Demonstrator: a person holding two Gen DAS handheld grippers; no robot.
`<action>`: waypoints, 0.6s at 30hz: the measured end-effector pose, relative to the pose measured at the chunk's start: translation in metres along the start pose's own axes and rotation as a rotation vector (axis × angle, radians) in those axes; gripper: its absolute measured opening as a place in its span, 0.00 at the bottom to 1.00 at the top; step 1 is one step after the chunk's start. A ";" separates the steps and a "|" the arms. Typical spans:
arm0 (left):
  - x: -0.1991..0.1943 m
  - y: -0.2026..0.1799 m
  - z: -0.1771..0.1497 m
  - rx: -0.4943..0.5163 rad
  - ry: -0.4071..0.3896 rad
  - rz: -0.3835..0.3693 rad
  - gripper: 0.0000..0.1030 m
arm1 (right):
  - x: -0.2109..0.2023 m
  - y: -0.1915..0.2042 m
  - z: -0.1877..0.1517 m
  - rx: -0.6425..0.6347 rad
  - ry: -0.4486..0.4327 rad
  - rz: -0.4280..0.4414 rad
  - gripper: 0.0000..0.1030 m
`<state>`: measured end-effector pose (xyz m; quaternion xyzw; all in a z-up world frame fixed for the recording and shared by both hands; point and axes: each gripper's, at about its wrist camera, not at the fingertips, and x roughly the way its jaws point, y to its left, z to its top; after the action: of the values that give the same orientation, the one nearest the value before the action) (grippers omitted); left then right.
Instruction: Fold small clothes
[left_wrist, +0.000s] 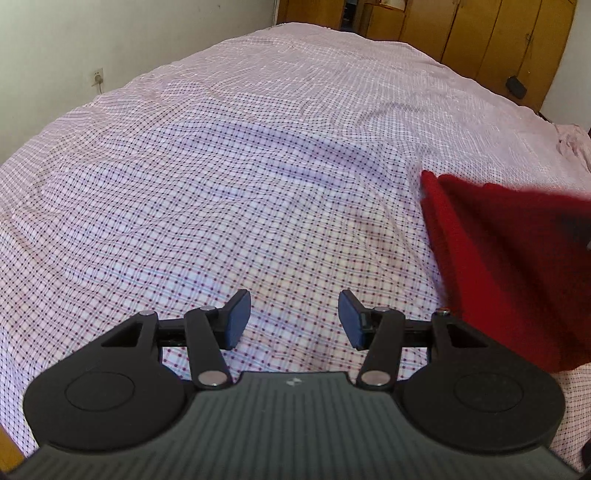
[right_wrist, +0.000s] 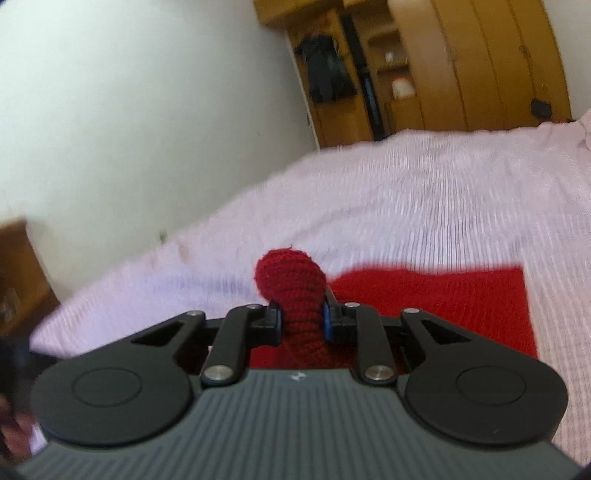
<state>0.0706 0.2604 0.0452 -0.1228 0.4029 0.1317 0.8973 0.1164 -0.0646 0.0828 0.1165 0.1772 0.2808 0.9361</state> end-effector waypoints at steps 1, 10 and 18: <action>-0.001 0.001 0.000 0.000 -0.002 0.001 0.57 | -0.003 0.005 0.007 -0.010 -0.032 0.004 0.21; -0.004 0.005 0.002 -0.015 -0.005 0.022 0.57 | 0.022 0.045 -0.038 -0.104 0.113 0.063 0.24; -0.016 -0.017 0.015 0.006 -0.028 -0.029 0.57 | -0.016 0.045 -0.027 -0.031 0.122 0.074 0.50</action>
<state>0.0765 0.2473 0.0687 -0.1240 0.3888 0.1191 0.9051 0.0716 -0.0336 0.0764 0.0911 0.2251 0.3246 0.9142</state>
